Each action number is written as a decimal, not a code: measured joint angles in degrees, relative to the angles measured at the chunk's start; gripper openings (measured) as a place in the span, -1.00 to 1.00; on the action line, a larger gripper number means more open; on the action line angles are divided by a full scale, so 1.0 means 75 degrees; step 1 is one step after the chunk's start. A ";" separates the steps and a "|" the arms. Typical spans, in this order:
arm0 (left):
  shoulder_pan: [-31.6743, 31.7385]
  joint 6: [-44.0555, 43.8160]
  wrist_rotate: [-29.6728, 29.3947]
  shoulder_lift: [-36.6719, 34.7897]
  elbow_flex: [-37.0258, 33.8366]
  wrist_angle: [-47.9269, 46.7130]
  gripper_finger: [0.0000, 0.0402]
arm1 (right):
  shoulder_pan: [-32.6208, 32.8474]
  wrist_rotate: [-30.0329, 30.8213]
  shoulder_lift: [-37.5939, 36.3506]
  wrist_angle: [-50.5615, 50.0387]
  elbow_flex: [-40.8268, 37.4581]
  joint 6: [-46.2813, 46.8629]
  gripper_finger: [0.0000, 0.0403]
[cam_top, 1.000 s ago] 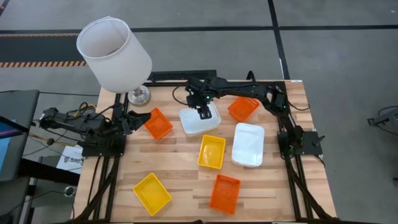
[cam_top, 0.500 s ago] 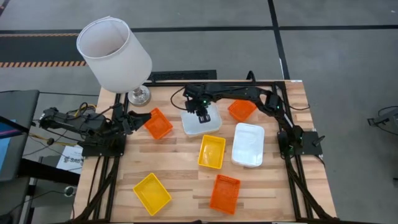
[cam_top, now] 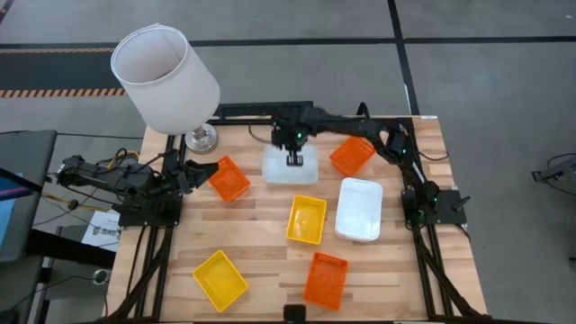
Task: Stack baskets by color
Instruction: Stack the top white bin on the bottom white bin
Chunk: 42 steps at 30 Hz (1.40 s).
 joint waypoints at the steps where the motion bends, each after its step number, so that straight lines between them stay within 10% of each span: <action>1: 0.0000 0.0002 -0.0003 0.0000 0.0000 -0.0002 0.23 | -0.0106 -0.0008 0.0000 -0.0196 0.0225 0.0263 -0.98; 9: 0.0000 0.0011 -0.0009 0.0000 0.0000 -0.0052 0.23 | -0.1185 -0.0845 -0.0096 -0.2425 0.2560 0.3322 -0.99; 23: 0.0000 -0.0067 -0.0163 0.0000 0.0000 -0.0155 0.23 | -0.1511 -0.0118 -0.4742 -0.4154 -0.0225 0.6748 -1.00; 33: 0.0000 -0.0343 -0.0427 0.0000 0.0000 -0.0136 0.23 | 0.1263 0.1512 -0.8703 -0.4279 -0.4031 1.2058 -1.00; 42: 0.0000 -0.0802 -0.0673 0.0003 0.0000 -0.0139 0.23 | 0.4533 0.2626 -0.9598 -0.3632 -0.6527 1.6813 -1.00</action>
